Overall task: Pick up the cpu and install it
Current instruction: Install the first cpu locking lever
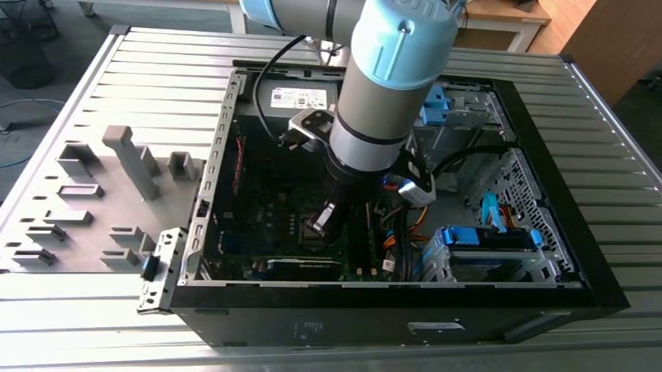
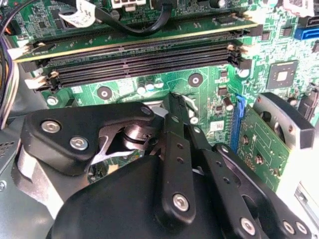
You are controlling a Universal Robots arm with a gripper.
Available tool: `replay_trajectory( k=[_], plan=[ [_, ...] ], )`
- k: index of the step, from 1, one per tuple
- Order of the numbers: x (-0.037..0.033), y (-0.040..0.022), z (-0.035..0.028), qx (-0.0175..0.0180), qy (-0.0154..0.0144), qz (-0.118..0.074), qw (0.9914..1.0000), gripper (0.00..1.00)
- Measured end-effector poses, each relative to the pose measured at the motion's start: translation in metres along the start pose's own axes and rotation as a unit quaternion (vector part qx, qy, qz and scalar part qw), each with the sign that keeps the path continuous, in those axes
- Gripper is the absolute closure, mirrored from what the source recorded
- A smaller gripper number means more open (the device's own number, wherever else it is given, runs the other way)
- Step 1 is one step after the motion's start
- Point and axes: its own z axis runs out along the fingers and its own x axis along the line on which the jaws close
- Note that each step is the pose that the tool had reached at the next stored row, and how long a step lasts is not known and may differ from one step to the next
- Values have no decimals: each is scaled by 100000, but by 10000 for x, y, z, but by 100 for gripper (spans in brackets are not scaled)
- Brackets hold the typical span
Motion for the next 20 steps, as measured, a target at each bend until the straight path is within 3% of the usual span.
replay_trajectory(
  k=[8, 20],
  plan=[
    [-5, -3, 50, 242, 301, 33, 99999, 89],
    [-13, -17, 82, 258, 321, 41, 99999, 89]
  ],
)
